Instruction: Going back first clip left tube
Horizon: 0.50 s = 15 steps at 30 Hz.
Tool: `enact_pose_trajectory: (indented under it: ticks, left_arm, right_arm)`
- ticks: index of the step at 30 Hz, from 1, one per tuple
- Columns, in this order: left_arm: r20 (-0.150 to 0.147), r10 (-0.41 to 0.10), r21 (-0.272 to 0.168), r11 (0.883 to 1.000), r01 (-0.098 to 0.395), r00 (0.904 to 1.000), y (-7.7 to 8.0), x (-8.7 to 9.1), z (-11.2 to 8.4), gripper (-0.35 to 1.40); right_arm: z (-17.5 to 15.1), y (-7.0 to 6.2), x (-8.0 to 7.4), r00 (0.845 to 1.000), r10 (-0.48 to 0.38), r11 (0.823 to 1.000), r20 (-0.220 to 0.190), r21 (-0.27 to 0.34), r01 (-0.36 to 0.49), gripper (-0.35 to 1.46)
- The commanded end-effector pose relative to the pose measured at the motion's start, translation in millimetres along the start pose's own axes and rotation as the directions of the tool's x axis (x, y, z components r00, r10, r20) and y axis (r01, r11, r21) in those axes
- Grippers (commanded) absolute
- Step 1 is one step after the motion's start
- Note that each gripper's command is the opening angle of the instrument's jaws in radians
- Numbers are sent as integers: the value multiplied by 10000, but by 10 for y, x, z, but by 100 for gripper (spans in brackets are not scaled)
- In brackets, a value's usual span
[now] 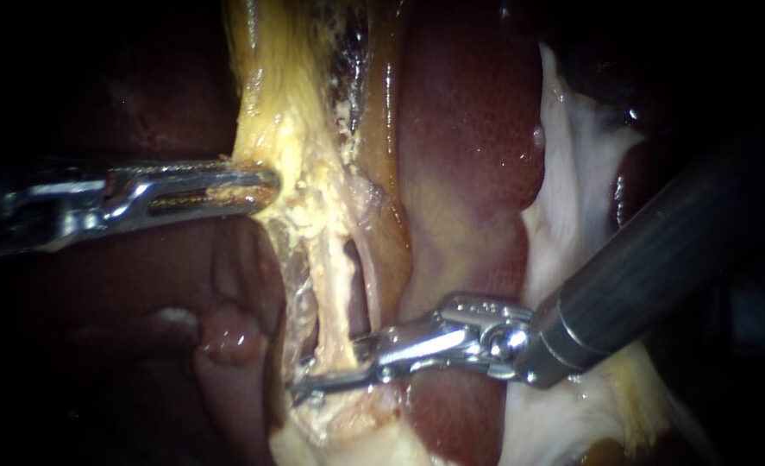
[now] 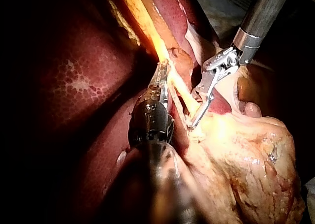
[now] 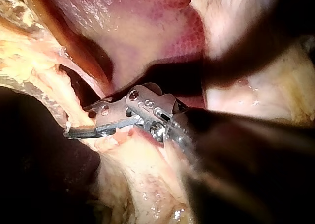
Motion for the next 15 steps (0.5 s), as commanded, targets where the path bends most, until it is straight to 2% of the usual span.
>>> enact_pose_trajectory:
  ticks: [1, 8, 9, 11, 12, 13, 15]
  left_arm:
    - [4, 2, 2, 10000, -2, 10000, 0, 0, 0, -35]
    - [4, 1, 1, 10000, -1, 10000, 0, 0, -1, -35]
    - [4, 1, 1, 10000, -1, 10000, 0, 0, -1, -35]
    - [4, 1, 1, 10000, -1, 10000, 0, 0, -1, -35]
    - [4, 1, 1, 10000, -1, 10000, 0, 0, -1, -35]
    - [4, 1, 1, 10000, -1, 10000, 0, 0, -1, -35]
    - [4, 1, 2, 10000, -1, 10000, 0, 0, -1, -35]
  right_arm:
    - [0, 0, 0, 10000, -3, 10000, 12, -2, 3, -35]
    - [0, 0, 1, 10000, 3, 10000, -25, -56, -3, -35]
    - [0, 0, 3, 10000, 13, 9999, -63, -109, -14, -29]
    - [0, -1, 7, 9994, -318, 9995, -161, -94, 316, 20]
    - [0, -1, 9, 9986, -484, 9987, -233, -161, 480, 36]
    - [-1, -1, 12, 9974, -651, 9975, -303, -297, 642, 46]
    - [-4, -1, 16, 9921, -1210, 9920, -337, -415, 1196, 53]
